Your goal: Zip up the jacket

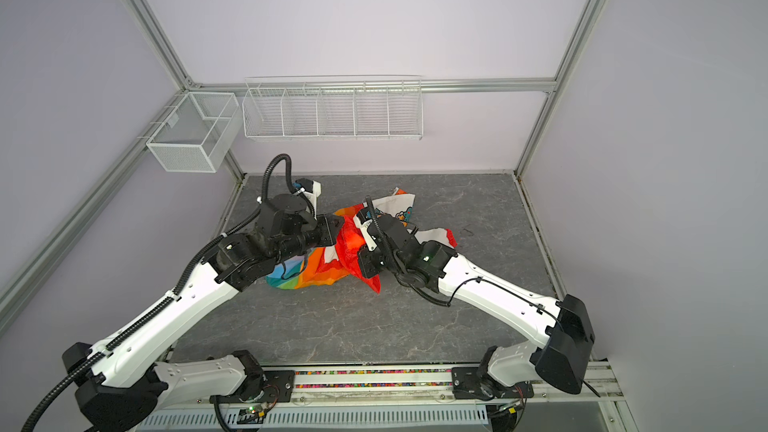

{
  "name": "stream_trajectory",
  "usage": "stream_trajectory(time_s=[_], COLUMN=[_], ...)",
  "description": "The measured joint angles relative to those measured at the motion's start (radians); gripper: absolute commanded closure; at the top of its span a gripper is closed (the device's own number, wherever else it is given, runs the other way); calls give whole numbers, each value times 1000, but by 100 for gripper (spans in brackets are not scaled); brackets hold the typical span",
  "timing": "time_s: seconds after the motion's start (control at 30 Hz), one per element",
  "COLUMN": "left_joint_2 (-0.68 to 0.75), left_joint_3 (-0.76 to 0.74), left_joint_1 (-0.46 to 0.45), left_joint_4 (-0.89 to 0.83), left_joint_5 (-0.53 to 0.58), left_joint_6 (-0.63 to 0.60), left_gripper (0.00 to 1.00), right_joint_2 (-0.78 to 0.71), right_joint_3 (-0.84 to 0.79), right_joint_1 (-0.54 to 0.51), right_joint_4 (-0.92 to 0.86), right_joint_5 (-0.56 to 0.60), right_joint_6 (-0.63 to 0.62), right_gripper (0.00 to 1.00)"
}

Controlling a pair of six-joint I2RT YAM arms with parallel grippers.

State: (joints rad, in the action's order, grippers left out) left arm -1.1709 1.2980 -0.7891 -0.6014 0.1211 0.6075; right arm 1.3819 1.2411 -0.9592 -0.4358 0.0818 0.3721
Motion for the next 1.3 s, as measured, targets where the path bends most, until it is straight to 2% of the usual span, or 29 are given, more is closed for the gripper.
stream_trajectory(time_s=[0.07, 0.13, 0.17, 0.4, 0.6, 0.87, 1.1, 1.3], left_joint_2=[41, 87, 113, 239, 332, 320, 298, 289], left_joint_3=[-18, -45, -64, -139, -193, -265, -414, -433], left_joint_1=[9, 10, 10, 10, 10, 10, -15, -117], left_joint_4=[29, 62, 81, 169, 217, 194, 137, 132], left_joint_5=[13, 30, 40, 88, 72, -63, -120, -68], left_joint_6=[-18, -26, -34, -71, -129, -210, -251, -276], left_gripper=[28, 7, 0, 1, 25, 37, 37, 37], right_joint_2=[-14, -28, -36, -56, -55, -11, 34, 41], right_joint_3=[14, 33, 45, 142, 251, 433, 515, 560], right_joint_1=[0, 0, 0, 3, 15, 55, 101, 122], right_joint_4=[-16, -40, -55, -129, -183, -205, -240, -249], right_joint_5=[17, 35, 45, 85, 98, 103, 87, 74], right_joint_6=[-13, -27, -35, -87, -119, -147, -150, -154], right_gripper=[93, 93, 93, 93, 93, 93, 93, 93])
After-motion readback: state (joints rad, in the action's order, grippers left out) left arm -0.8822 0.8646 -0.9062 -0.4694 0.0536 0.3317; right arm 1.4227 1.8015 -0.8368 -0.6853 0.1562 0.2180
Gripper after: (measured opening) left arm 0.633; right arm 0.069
